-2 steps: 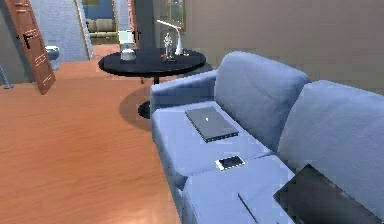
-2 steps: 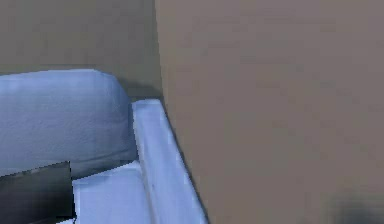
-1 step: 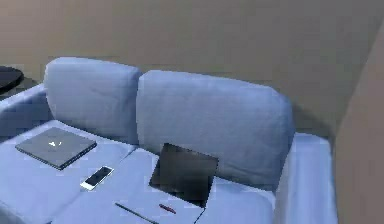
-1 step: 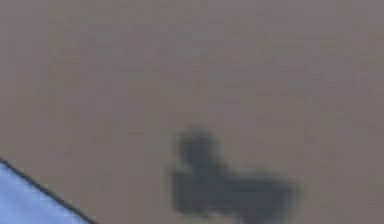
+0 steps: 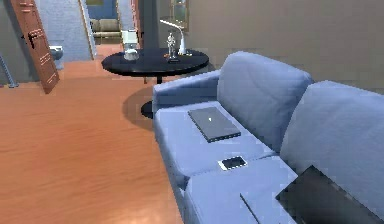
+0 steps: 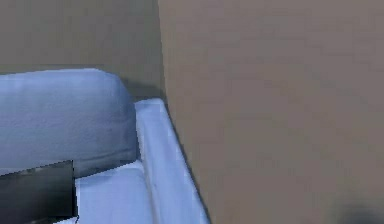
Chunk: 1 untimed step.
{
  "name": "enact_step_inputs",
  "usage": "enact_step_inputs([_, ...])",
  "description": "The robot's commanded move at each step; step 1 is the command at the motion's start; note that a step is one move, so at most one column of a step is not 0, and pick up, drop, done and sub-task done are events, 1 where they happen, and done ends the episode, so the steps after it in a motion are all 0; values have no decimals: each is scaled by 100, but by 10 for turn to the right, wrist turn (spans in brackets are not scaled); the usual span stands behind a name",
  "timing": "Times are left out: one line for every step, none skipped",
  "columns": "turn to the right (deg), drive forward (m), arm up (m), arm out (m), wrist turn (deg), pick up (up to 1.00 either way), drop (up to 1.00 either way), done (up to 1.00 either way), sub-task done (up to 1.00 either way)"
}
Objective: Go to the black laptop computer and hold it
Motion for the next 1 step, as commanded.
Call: enact_step_inputs([-450,0,0,0,0,0,0,0,0])
